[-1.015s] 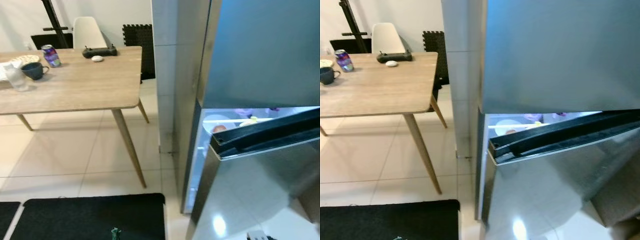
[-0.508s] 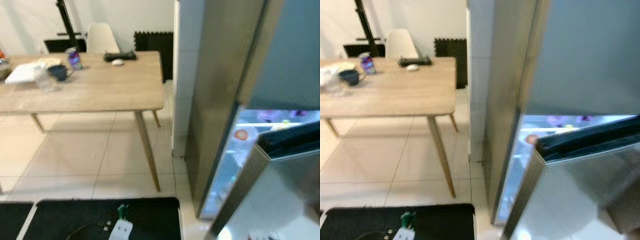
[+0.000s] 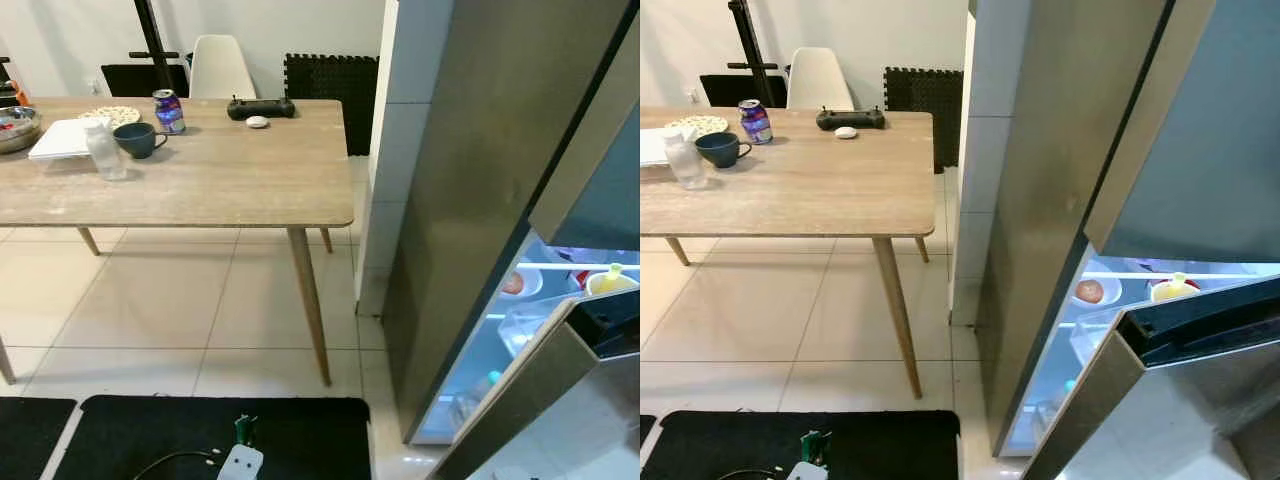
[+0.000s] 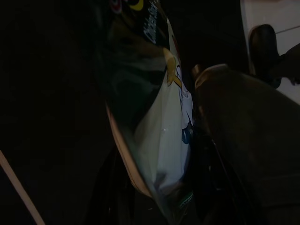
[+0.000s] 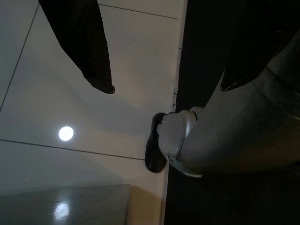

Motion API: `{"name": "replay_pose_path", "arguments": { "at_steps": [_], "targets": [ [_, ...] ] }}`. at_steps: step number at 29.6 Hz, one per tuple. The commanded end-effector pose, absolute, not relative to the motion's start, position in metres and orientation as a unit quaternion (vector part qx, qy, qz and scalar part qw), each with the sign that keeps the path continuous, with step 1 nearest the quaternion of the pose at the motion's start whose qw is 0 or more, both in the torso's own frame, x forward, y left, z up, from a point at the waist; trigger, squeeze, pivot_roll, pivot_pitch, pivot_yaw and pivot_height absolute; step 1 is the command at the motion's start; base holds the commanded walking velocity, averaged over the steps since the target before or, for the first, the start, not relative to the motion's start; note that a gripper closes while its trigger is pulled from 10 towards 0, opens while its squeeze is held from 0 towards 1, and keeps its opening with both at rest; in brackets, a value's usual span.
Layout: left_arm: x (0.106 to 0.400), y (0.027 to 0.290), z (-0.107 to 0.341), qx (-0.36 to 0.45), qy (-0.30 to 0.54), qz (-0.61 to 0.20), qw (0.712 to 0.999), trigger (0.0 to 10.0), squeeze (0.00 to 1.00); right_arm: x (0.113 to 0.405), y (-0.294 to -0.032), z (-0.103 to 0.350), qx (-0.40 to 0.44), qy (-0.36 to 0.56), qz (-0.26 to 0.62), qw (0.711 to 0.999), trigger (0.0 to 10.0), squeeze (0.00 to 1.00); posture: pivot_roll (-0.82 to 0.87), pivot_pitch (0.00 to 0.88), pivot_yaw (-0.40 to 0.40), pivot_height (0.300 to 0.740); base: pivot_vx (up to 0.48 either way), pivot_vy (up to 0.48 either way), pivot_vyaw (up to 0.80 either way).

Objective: Restocking fridge

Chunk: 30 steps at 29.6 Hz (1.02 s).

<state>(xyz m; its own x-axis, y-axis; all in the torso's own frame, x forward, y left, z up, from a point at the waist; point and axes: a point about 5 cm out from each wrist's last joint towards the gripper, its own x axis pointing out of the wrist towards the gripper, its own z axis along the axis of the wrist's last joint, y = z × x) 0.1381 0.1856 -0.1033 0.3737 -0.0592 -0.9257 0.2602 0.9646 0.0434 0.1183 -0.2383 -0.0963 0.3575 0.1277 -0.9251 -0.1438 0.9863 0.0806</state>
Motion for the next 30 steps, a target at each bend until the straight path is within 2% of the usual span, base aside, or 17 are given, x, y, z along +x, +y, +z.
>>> {"name": "replay_pose_path", "arguments": {
  "at_steps": [1,4,25,30],
  "targets": [
    [0.1395,0.1857,-0.1027,0.089,0.546,-0.096,0.827,10.0,0.0,0.1176,-0.2433,-0.0954,-0.009,0.561,0.073,0.824,10.0,0.0,-0.09,0.0,-0.015,0.74,0.0,-0.454,0.0],
    [0.1399,0.187,-0.1026,0.09,0.547,-0.088,0.828,10.0,0.0,0.1176,-0.2435,-0.0954,-0.01,0.562,0.073,0.824,10.0,0.0,-0.09,0.0,-0.015,0.74,0.0,-0.33,0.0],
    [0.1376,0.1883,-0.1035,0.103,0.552,-0.083,0.824,10.0,0.0,0.1207,-0.2375,-0.0973,-0.02,0.567,0.063,0.821,10.0,0.0,-0.09,0.0,-0.018,0.74,0.0,0.0,0.0],
    [0.1368,0.1879,-0.1038,0.101,0.552,-0.083,0.823,10.0,0.0,0.1128,-0.2399,-0.0991,-0.023,0.573,0.056,0.817,10.0,0.0,-0.1,0.0,-0.018,0.74,-0.248,0.0,0.0]
  ]
}}
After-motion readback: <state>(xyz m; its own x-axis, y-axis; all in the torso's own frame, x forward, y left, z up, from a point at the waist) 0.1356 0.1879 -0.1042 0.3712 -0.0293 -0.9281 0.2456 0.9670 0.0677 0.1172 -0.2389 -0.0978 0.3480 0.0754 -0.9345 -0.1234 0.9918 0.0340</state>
